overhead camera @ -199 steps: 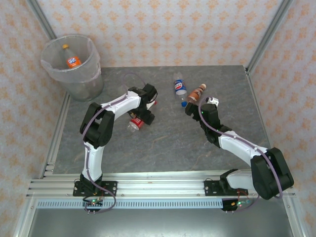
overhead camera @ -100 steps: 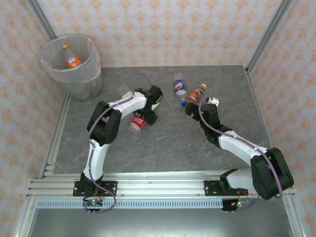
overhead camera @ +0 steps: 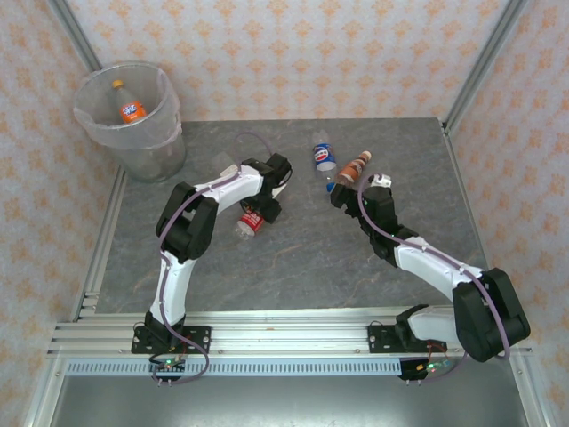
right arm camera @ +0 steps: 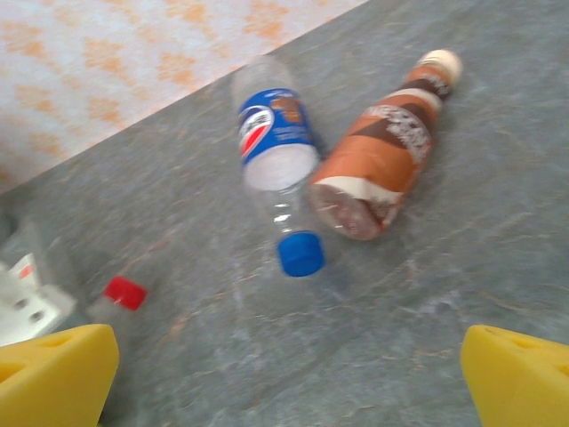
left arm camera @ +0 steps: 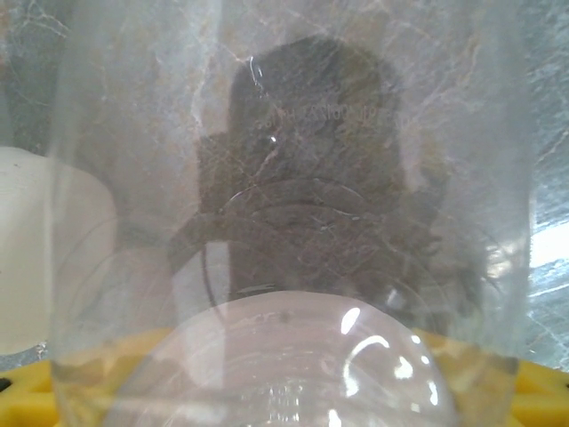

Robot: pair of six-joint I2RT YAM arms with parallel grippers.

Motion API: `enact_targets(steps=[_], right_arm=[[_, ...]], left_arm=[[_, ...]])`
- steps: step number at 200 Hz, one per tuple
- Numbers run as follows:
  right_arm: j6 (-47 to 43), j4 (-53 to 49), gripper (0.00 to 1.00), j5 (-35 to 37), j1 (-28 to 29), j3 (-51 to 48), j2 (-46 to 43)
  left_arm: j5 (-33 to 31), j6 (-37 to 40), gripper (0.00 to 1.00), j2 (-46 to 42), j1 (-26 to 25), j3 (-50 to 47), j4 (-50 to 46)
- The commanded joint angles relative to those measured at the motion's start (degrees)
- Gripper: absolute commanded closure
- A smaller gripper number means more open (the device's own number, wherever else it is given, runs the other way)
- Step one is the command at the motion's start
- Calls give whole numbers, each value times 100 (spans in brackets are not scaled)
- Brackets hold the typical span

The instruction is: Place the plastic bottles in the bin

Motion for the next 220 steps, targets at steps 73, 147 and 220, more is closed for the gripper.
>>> enact_targets(steps=[73, 147, 220], right_arm=[[-652, 108, 1, -799, 5, 87, -116], [-804, 406, 1, -1457, 9, 70, -117], [-988, 752, 1, -2031, 36, 121, -18]], left_arm=[[345, -367, 43, -950, 80, -311, 542], [837, -612, 46, -1790, 318, -574, 1116], [936, -740, 48, -2448, 932, -553, 1401]])
